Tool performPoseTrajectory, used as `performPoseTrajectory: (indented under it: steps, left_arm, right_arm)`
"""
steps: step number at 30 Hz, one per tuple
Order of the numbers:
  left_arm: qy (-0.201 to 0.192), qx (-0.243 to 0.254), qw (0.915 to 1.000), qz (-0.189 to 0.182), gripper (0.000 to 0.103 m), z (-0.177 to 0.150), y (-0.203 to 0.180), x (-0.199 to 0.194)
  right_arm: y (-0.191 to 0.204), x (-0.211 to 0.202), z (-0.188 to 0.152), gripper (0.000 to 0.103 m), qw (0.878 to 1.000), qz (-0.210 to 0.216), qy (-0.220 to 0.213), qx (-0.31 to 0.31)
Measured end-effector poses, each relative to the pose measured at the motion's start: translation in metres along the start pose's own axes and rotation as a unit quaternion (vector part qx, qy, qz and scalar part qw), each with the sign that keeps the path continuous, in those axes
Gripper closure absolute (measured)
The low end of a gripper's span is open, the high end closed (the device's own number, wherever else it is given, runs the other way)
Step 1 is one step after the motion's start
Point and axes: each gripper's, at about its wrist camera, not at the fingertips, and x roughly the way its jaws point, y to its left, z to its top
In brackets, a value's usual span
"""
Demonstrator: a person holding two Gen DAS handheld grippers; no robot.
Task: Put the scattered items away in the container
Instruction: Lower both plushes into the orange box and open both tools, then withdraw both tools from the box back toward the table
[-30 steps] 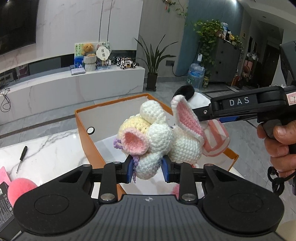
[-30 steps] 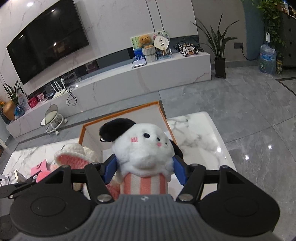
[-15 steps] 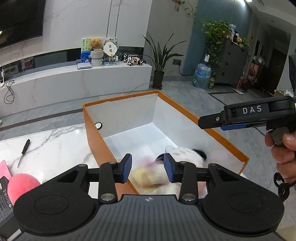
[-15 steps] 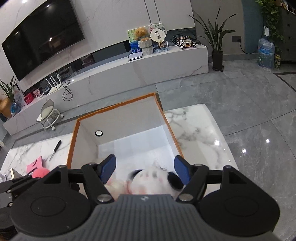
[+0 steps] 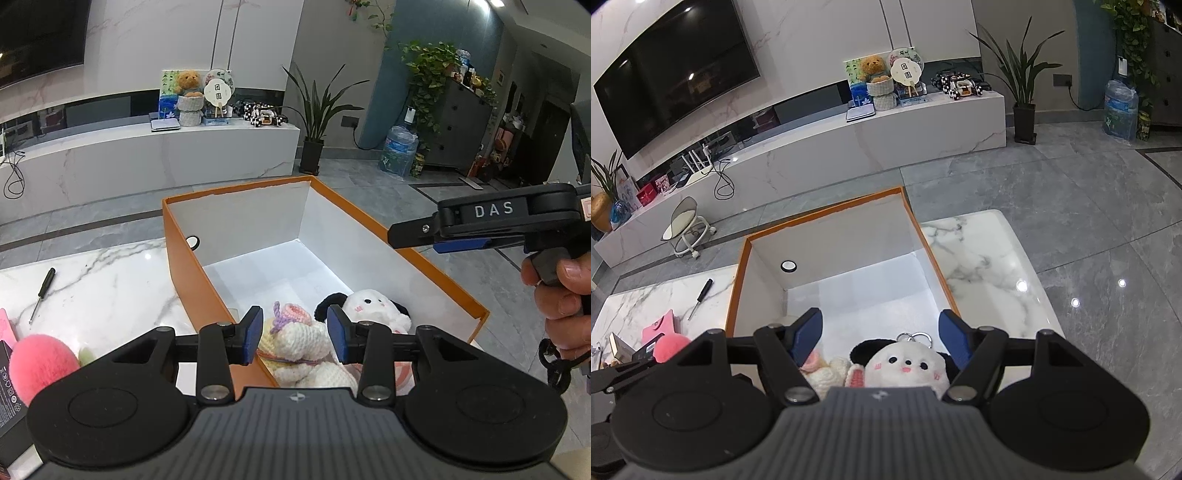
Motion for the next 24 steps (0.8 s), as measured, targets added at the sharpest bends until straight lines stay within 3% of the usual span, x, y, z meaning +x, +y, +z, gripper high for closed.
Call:
performPoseTrajectory:
  steps: [7, 11, 16, 24]
  left_arm:
    - [-0.009, -0.006, 0.9999, 0.001, 0.057, -0.001, 0.005, -0.014]
    - [-0.019, -0.009, 0.9998, 0.005, 0.056, 0.0, 0.011, -0.027]
    - [-0.037, -0.017, 0.999, 0.021, 0.052, 0.0, 0.032, -0.055]
    - [-0.065, -0.022, 0.996, 0.057, 0.051, 0.001, 0.071, -0.107]
  right_arm:
    - [0.008, -0.01, 0.003, 0.031, 1.0, -0.001, -0.011, 0.0]
    - [0.013, -0.02, 0.007, 0.031, 0.999, -0.008, -0.039, 0.01]
    - [0.025, -0.034, 0.012, 0.031, 0.997, -0.006, -0.073, 0.015]
    - [0.063, -0.044, 0.015, 0.031, 0.996, -0.001, -0.089, -0.01]
